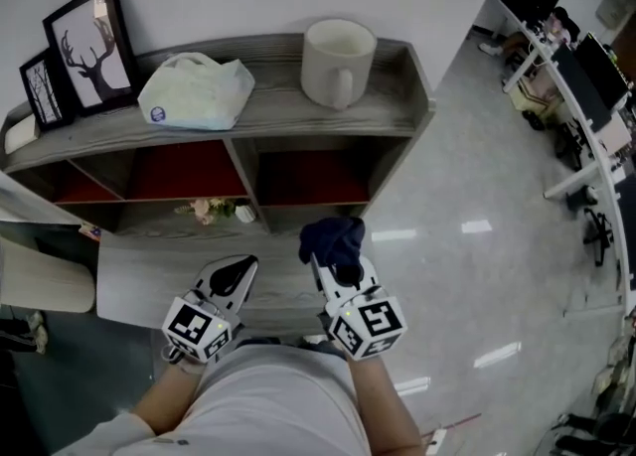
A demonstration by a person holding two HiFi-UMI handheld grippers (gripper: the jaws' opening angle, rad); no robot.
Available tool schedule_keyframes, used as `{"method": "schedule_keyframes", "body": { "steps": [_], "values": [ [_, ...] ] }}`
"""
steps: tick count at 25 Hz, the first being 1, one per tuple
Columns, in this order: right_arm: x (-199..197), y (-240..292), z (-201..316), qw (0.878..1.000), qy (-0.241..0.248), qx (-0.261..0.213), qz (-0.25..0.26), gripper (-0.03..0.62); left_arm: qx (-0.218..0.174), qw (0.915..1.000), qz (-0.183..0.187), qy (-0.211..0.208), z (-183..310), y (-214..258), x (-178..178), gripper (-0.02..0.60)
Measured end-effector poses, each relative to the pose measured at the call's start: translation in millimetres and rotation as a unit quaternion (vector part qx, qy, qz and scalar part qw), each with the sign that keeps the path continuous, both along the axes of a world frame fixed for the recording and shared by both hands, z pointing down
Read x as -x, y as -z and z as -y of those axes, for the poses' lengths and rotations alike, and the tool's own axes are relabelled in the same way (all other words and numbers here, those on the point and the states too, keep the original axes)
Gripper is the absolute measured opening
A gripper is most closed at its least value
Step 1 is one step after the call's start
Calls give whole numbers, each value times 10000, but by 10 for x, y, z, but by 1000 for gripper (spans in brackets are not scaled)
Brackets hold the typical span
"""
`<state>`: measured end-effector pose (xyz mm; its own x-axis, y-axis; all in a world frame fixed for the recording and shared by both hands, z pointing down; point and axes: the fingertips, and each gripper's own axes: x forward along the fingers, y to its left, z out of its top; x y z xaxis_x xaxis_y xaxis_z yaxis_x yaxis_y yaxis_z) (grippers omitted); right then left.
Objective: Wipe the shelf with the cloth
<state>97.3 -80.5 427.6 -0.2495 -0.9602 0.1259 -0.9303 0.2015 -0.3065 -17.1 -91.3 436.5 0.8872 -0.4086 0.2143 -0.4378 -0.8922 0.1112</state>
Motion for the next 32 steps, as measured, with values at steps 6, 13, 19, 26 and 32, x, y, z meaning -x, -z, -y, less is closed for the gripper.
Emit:
{"method": "schedule_keyframes", "body": {
  "steps": [6,13,19,26,32],
  "values": [
    [-169,-216,-327,9958,-410,316,-755,92,65,9991,39,-423,-41,-78,-174,17],
    [-257,-312,-519,9924,-703,433,-912,92,61,9969,66,-778,-88,-112,-302,17],
    [-271,-316,-561,9904,-822,459,-1009,92,81,9956,110,-931,-113,-156,-338,17],
    [-253,-347,-510,9908,-804,519,-960,92,21,9956,91,-935,-55,-120,-341,18],
    [-234,-337,-440,9905,-764,515,-1018,92,36,9960,44,-888,5,-117,-286,18]
  ]
}}
